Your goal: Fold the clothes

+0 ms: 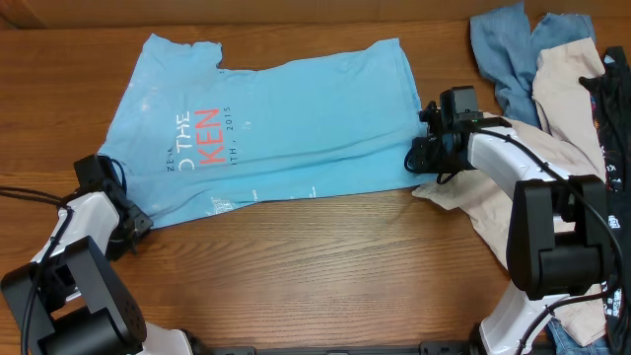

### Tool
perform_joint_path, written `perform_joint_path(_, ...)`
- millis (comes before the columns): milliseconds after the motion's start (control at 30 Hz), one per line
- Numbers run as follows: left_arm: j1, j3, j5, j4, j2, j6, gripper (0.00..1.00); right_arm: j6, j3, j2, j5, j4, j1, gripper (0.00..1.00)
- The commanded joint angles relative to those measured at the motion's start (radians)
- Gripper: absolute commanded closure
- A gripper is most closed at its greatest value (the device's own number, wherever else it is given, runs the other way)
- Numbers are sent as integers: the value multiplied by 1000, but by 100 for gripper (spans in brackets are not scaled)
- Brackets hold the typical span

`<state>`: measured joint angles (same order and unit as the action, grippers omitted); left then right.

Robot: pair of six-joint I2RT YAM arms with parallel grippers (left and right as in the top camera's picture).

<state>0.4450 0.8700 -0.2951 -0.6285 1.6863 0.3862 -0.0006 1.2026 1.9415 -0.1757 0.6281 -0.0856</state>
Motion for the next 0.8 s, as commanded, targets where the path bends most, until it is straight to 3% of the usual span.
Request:
perform_joint_path(0,0,-19,-12,26,7,-10,65,-4,-6,37,18,11,-1,63)
perform_joint_path(267,0,-19,-62,68,7,-13,53,-4,-6,37,18,11,-1,63)
perform_joint_path(467,0,-19,-103,95,7,-28,51,-4,-6,37,18,10,-1,63)
perform_joint_path(600,-1,-19,-80,115,7,-37,59,-4,-6,37,18,11,-1,63)
perform_joint_path(767,-1,-19,-78,136,7,-55,89,-4,-6,37,18,11,-1,63)
